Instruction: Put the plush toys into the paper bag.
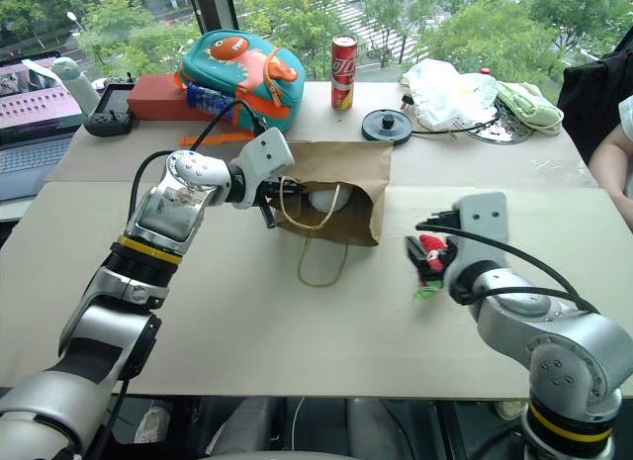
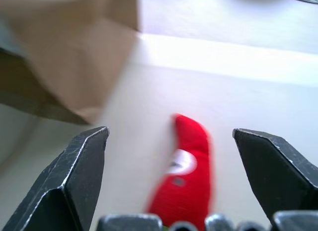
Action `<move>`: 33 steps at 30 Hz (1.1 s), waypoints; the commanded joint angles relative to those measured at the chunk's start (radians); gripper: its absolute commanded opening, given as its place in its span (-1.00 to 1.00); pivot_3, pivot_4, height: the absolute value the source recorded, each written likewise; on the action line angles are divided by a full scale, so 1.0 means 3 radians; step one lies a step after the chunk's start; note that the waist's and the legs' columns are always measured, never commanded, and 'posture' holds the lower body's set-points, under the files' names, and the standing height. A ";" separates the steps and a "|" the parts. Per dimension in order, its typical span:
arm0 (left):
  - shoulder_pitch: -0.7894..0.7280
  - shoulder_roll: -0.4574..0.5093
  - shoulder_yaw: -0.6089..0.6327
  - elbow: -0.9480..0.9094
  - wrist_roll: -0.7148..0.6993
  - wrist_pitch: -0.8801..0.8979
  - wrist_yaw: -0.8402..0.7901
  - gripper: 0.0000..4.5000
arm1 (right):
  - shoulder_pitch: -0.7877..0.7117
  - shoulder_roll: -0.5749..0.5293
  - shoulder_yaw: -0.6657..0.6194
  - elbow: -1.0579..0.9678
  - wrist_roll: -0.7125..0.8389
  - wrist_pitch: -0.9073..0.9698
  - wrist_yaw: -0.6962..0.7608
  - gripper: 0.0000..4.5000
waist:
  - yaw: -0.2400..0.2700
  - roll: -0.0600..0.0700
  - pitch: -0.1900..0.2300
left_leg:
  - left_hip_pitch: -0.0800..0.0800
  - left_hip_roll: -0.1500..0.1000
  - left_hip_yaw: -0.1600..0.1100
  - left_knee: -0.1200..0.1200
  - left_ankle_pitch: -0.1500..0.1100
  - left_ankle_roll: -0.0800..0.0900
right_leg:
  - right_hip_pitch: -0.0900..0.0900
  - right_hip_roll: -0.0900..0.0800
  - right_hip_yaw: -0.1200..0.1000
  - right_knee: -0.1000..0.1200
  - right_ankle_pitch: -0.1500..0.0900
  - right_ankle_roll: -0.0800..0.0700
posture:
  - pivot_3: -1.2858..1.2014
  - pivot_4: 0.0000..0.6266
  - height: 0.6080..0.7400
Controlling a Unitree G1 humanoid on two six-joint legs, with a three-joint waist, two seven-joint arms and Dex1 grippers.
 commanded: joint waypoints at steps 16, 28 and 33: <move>0.0023 0.0033 0.0018 -0.0293 -0.0024 0.0046 0.0077 -1.00 | 0.0157 0.0576 0.0561 0.0575 -0.1174 -0.0454 0.0406 -0.06 | 0.0059 0.0001 -0.0002 | 0.0026 -0.0001 -0.0002 0.0000 0.0003 0.0004 | 0.0036 0.0000 -0.0001 -0.0011 0.0000 0.0000 | 0.03 -0.52 0.98; 0.0011 0.0042 -0.0004 -0.0295 -0.0027 0.0027 0.0061 -1.00 | 0.0289 0.0795 0.0043 -0.0102 -0.1060 -0.0263 0.0793 -0.51 | 0.0067 0.0001 -0.0001 | 0.0023 -0.0002 -0.0005 0.0000 0.0003 0.0004 | 0.0036 0.0000 0.0000 -0.0013 0.0000 0.0001 | 0.03 -0.52 0.98; -0.0021 0.0037 -0.0022 -0.0224 -0.0018 -0.0018 0.0054 -1.00 | 0.0231 0.0947 -0.0366 -0.0706 -0.0118 0.0304 0.1395 -0.51 | 0.0057 0.0001 -0.0001 | 0.0024 -0.0001 -0.0007 -0.0001 0.0003 0.0005 | 0.0037 0.0001 -0.0001 -0.0013 0.0000 0.0001 | 0.03 -0.52 0.98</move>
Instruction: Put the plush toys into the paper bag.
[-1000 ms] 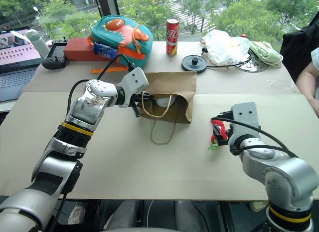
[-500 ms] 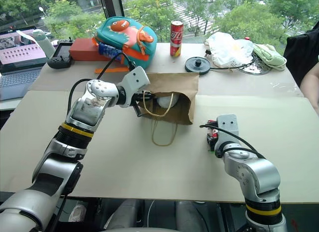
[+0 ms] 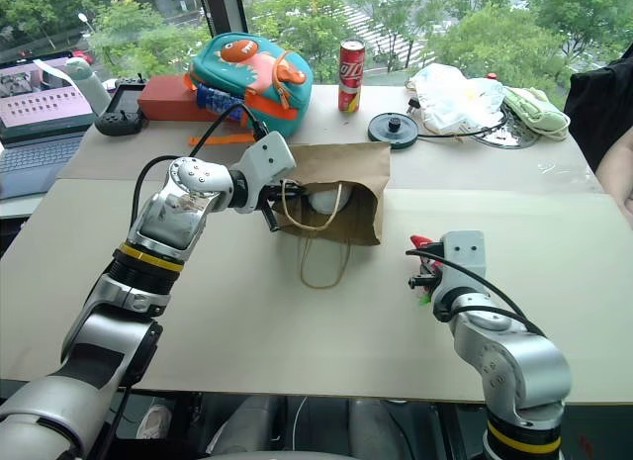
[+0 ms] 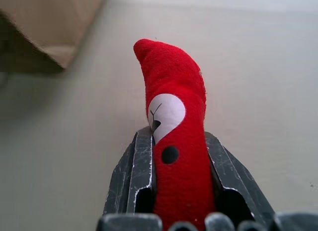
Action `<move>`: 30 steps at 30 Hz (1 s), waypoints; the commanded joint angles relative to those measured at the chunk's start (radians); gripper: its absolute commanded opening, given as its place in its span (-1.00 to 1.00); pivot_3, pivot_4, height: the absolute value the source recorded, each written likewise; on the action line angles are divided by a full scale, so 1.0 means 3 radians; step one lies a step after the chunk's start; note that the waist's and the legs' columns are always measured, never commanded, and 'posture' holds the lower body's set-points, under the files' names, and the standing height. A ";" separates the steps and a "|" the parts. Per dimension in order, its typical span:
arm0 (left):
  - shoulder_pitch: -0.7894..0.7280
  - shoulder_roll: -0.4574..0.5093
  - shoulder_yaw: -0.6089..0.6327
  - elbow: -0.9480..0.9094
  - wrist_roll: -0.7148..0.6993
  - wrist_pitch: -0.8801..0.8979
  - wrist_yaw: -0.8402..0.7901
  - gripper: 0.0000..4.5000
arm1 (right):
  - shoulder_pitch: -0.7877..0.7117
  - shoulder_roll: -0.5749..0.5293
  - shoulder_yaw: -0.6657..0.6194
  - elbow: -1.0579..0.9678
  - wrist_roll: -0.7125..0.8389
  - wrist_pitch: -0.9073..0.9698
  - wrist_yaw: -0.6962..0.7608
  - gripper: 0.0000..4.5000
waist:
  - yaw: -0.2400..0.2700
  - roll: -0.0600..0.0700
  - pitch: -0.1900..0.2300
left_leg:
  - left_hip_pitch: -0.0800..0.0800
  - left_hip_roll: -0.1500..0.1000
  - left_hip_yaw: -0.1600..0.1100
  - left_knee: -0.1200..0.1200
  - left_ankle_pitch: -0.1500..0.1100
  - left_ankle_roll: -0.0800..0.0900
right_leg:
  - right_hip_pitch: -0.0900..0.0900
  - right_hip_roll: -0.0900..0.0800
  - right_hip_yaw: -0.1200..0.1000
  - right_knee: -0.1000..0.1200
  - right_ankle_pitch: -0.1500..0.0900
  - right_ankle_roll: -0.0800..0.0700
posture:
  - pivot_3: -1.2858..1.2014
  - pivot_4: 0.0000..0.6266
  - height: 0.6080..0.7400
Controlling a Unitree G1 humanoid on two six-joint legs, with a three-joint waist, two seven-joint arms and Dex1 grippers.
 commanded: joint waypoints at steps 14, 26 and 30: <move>-0.0105 0.0014 -0.0051 -0.0038 -0.0017 -0.0097 -0.0101 -1.00 | -0.0963 0.1561 0.0411 0.0806 -0.0393 -0.0374 -0.0681 -0.51 | 0.0003 0.0002 -0.0001 | -0.0004 -0.0001 0.0001 0.0000 0.0000 -0.0001 | -0.0008 -0.0002 0.0000 0.0002 0.0001 -0.0001 | 0.03 -0.52 0.98; -0.0124 -0.0057 -0.0116 -0.0086 -0.0024 -0.0022 -0.0138 -1.00 | -0.1934 0.2106 -0.0093 0.2355 -0.0367 -0.1963 -0.1287 -0.51 | -0.0009 0.0003 -0.0001 | -0.0005 -0.0001 0.0001 -0.0005 0.0001 -0.0001 | -0.0015 -0.0002 -0.0001 0.0006 0.0002 -0.0003 | 0.03 -0.52 0.98; -0.0141 -0.0079 -0.0137 -0.0085 -0.0025 0.0009 -0.0151 -1.00 | -0.2230 0.2249 -0.0145 0.2846 -0.0130 -0.2574 -0.1427 -0.51 | -0.0035 0.0003 -0.0001 | -0.0004 0.0000 0.0002 -0.0007 0.0001 -0.0001 | -0.0015 -0.0002 0.0001 0.0007 0.0002 -0.0004 | 0.03 -0.52 0.98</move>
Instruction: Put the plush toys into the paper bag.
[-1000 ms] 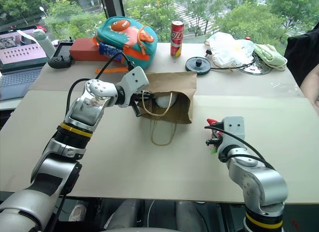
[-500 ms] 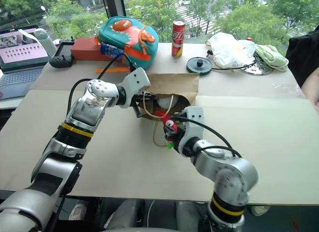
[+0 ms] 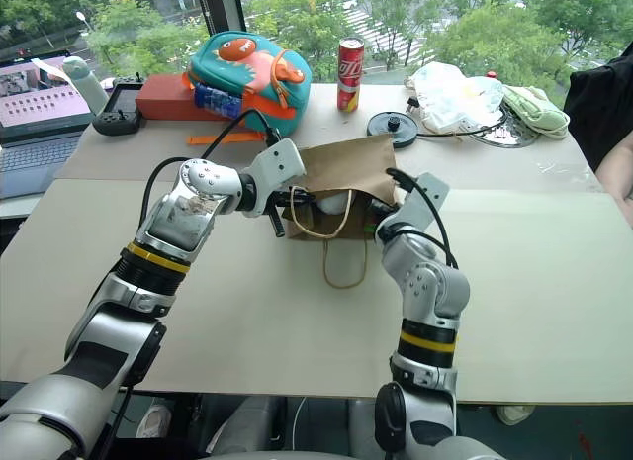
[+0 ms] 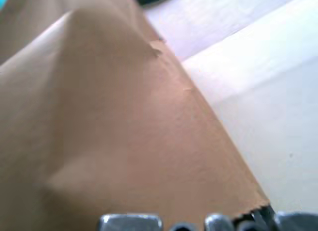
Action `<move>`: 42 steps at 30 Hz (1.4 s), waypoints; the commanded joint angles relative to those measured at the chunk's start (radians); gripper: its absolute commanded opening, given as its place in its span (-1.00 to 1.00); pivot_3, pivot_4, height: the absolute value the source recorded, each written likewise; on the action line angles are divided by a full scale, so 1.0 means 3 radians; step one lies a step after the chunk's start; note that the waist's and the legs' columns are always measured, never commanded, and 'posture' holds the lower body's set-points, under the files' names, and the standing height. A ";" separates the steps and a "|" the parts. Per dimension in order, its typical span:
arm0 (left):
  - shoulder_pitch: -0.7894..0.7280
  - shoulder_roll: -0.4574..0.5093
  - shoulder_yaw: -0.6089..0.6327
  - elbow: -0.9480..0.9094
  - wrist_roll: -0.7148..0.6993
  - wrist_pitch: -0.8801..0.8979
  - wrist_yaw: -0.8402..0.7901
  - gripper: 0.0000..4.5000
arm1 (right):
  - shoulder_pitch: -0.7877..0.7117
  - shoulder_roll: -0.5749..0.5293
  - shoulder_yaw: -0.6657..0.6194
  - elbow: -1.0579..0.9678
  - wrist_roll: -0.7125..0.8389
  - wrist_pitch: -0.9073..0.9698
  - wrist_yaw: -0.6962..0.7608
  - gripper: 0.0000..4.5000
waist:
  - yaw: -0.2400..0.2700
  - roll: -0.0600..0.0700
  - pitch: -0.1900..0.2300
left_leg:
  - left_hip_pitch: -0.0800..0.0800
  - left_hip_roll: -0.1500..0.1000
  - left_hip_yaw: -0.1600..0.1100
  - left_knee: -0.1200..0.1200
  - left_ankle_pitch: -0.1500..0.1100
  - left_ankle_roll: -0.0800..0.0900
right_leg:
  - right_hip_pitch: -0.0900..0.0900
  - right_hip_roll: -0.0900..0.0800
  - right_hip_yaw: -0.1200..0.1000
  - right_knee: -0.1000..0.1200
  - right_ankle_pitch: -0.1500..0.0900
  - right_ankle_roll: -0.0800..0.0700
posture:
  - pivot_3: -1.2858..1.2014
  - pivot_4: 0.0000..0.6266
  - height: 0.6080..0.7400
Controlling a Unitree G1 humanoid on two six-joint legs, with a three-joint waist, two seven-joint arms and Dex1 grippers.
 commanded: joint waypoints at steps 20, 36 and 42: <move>-0.0146 -0.0031 -0.0017 -0.0036 -0.0006 0.0034 0.0007 -1.00 | -0.0621 0.0520 0.0495 0.0634 0.0943 -0.0936 -0.0216 1.00 | -0.0059 0.0001 0.0001 | 0.0001 0.0000 -0.0002 -0.0001 0.0000 0.0000 | 0.0000 0.0000 0.0000 0.0022 0.0000 0.0000 | 0.03 -0.52 0.98; -0.0177 -0.0056 -0.0001 0.0058 -0.0008 0.0007 0.0062 -1.00 | 0.0462 -0.0682 0.1005 -0.1227 0.1220 0.0978 -0.0045 1.00 | -0.0023 0.0002 0.0001 | -0.0011 -0.0003 -0.0005 0.0003 -0.0001 0.0001 | -0.0004 -0.0003 -0.0002 0.0020 0.0000 0.0001 | 0.03 -0.52 0.98; -0.0181 -0.0064 -0.0005 0.0079 -0.0008 -0.0007 0.0059 -1.00 | 0.0664 -0.1017 0.1167 -0.1470 0.1055 0.1299 0.0147 1.00 | -0.0039 0.0001 0.0000 | -0.0006 -0.0001 -0.0002 0.0004 -0.0001 0.0001 | -0.0002 0.0001 0.0000 -0.0001 -0.0001 0.0002 | 0.03 -0.52 0.98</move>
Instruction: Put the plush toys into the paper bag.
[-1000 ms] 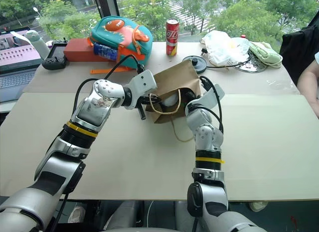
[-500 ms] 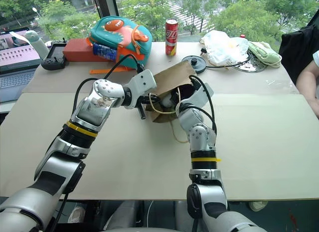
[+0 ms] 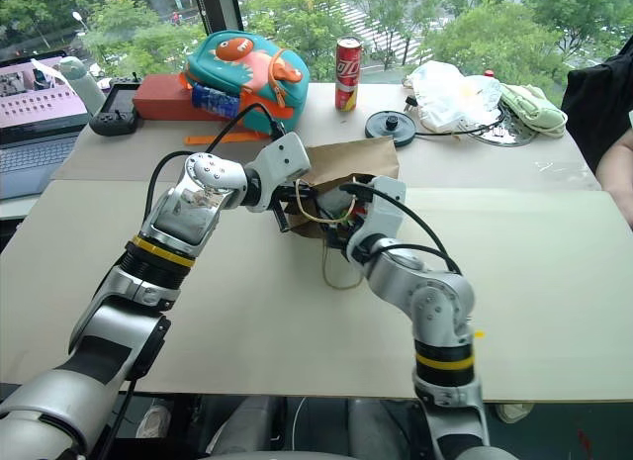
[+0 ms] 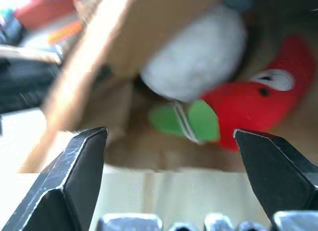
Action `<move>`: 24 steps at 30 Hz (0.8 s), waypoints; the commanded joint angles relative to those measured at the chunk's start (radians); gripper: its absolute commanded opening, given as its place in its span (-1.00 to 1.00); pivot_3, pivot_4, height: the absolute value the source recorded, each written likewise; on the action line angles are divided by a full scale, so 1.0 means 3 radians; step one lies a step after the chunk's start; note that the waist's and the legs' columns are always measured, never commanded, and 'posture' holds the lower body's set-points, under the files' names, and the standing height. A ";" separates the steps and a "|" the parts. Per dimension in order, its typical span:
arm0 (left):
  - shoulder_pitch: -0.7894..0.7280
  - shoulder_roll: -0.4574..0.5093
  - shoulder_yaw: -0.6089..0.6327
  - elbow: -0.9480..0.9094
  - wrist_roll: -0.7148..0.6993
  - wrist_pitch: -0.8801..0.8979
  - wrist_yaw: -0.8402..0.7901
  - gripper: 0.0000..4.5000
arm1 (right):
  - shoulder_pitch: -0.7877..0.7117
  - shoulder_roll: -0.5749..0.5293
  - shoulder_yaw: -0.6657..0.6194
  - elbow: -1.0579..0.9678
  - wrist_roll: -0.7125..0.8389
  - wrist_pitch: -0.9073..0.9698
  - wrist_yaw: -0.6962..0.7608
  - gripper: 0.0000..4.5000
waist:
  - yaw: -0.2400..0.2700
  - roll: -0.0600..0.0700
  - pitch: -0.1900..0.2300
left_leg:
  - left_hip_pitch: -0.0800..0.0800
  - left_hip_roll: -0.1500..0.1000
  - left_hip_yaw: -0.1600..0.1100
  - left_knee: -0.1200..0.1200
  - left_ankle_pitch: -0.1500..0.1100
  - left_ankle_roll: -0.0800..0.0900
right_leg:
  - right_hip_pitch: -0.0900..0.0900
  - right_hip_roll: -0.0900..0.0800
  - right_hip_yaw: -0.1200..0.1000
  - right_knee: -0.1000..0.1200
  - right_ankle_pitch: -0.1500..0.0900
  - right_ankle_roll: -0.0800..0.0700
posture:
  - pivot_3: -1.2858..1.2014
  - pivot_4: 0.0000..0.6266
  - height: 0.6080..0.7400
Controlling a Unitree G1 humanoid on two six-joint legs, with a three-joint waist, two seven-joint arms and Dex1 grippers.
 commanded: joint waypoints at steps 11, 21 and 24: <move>-0.0086 -0.0035 0.0025 -0.0010 -0.0015 -0.0062 0.0021 -1.00 | 0.0123 0.0212 0.0370 -0.0438 -0.0201 0.0383 0.0322 1.00 | -0.0012 0.0000 0.0000 | -0.0001 0.0002 -0.0001 0.0001 0.0000 0.0000 | 0.0001 0.0004 0.0001 -0.0001 0.0000 0.0000 | 0.03 -0.52 0.98; -0.0080 -0.0043 0.0038 -0.0026 -0.0021 -0.0042 0.0040 -1.00 | 0.0328 0.0125 0.0744 -0.0207 -0.0860 0.0393 0.0519 0.36 | -0.0001 0.0000 0.0000 | 0.0000 0.0002 -0.0001 0.0002 0.0000 0.0000 | 0.0002 0.0003 0.0000 -0.0002 0.0000 0.0000 | 0.03 -0.52 0.98; -0.0075 -0.0042 0.0039 -0.0030 -0.0025 -0.0038 0.0045 -1.00 | 0.0350 0.0168 0.0737 -0.0220 -0.0932 0.0411 0.0621 -0.07 | 0.0002 0.0000 0.0000 | 0.0000 0.0002 -0.0002 0.0002 0.0000 0.0000 | 0.0003 0.0004 -0.0001 -0.0002 0.0000 0.0000 | 0.03 -0.52 0.98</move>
